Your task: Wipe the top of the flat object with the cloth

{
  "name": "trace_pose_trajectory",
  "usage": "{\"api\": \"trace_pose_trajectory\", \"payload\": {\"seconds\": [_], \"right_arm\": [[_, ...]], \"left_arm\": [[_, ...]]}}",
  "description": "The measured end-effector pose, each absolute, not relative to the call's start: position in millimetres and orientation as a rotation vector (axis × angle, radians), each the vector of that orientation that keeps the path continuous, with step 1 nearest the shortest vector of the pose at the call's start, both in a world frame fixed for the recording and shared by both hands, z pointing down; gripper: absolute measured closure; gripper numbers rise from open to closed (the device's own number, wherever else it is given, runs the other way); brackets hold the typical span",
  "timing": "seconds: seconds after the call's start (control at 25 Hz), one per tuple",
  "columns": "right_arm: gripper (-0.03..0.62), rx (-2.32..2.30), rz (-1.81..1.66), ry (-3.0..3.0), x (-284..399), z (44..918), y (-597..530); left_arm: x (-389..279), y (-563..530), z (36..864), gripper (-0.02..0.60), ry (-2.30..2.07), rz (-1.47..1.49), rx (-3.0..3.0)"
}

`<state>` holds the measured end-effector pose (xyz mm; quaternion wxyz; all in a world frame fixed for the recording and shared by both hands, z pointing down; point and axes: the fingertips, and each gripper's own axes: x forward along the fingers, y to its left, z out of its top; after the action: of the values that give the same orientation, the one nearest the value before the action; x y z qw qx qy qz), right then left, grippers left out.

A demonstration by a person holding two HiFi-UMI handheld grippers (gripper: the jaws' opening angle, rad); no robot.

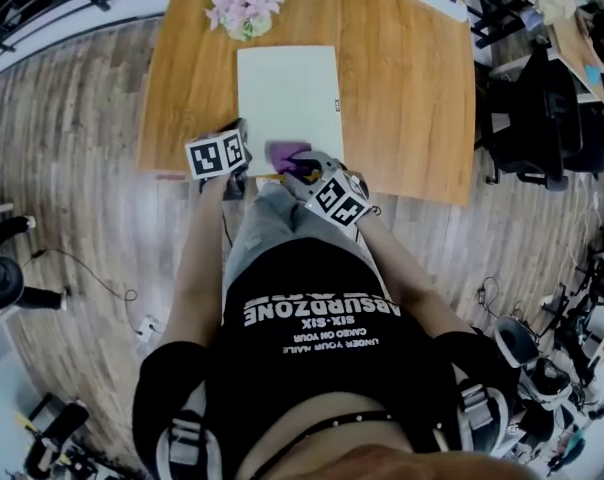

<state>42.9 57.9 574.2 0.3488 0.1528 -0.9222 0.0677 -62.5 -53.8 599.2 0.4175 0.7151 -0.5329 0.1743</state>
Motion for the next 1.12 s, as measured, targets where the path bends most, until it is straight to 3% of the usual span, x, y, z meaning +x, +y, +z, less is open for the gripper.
{"api": "trace_pose_trajectory", "payload": {"seconds": [0.36,1.12], "right_arm": [[0.496,0.282,0.126,-2.401,15,570,69],[0.496,0.141,0.086,-2.443,-33,568,74]], "left_arm": [[-102,3,598,0.568,-1.389,0.379,1.716],[-97,43,598,0.568,-1.362,0.384,1.706]]}}
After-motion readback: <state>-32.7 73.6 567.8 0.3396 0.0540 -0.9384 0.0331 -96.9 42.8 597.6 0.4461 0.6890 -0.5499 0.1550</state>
